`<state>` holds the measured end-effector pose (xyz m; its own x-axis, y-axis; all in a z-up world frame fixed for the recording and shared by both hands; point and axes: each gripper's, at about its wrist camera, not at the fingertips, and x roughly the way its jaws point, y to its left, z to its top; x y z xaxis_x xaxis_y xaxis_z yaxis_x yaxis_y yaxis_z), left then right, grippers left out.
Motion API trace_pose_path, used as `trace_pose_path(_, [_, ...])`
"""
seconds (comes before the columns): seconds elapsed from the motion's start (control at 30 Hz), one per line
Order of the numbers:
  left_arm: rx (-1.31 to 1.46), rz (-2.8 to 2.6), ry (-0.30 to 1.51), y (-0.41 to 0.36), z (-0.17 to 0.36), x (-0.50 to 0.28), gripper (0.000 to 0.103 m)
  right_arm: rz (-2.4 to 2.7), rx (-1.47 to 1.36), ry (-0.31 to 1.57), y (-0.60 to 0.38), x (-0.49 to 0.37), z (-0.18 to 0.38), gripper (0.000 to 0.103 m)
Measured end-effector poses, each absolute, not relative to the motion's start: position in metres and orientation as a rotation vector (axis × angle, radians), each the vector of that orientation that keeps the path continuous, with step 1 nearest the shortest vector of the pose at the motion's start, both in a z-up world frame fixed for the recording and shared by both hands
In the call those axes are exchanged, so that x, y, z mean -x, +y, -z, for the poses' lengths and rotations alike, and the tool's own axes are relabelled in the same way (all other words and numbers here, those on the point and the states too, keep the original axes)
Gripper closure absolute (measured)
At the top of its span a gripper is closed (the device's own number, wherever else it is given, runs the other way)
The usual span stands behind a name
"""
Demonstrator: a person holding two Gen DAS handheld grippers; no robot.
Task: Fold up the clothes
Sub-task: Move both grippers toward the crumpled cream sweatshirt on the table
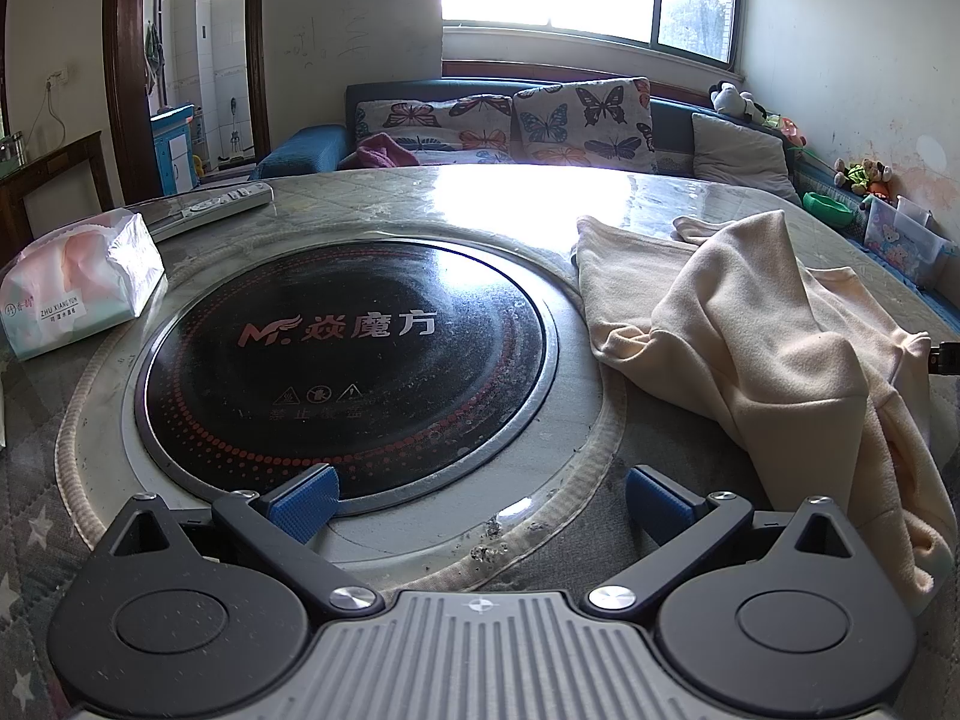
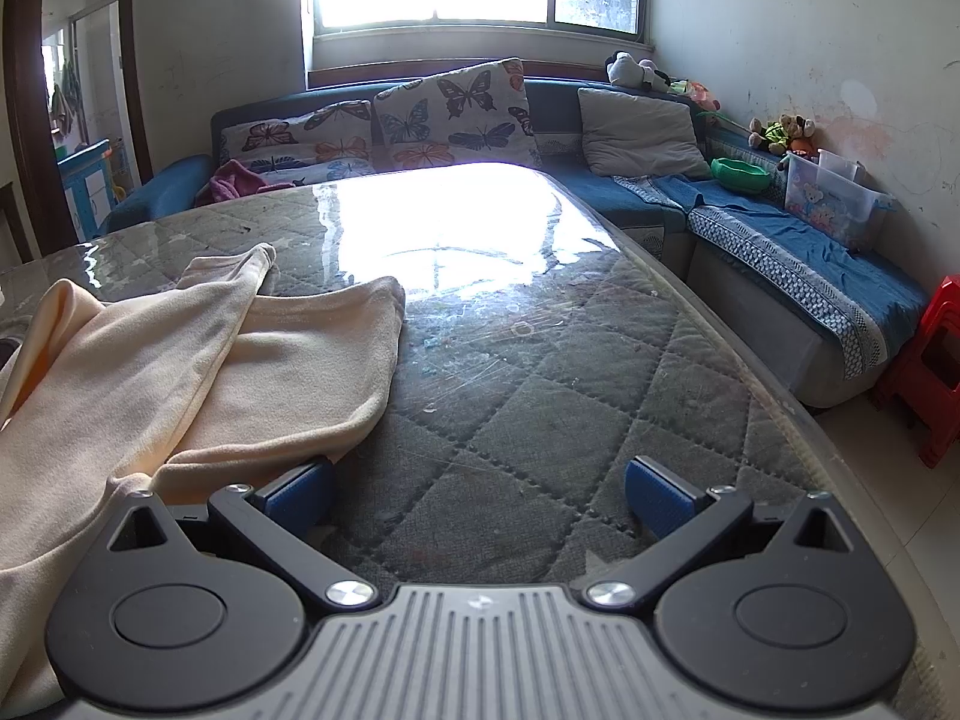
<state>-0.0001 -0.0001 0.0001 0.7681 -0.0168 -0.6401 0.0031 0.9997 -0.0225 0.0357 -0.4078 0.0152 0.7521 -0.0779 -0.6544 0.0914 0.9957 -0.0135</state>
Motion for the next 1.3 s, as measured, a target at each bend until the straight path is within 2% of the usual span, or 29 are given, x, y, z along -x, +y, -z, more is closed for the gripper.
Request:
trace_pose_path(0.37, [0.019, 0.010, 0.696, -0.001, 0.000, 0.001, 0.000, 0.014, -0.035, 0.718, -0.411, -0.028, -0.018, 0.000])
trace_pose_path(0.8, [0.045, -0.046, 0.713, -0.006, -0.002, 0.003, 0.000, -0.156, 0.059, 0.678, -0.387, 0.028, -0.045, 0.000])
trace_pose_path(1.3, [0.060, -0.054, 0.750, -0.041, -0.027, 0.030, 0.000, -0.257, 0.073, 0.699, -0.354, 0.065, -0.042, 0.000])
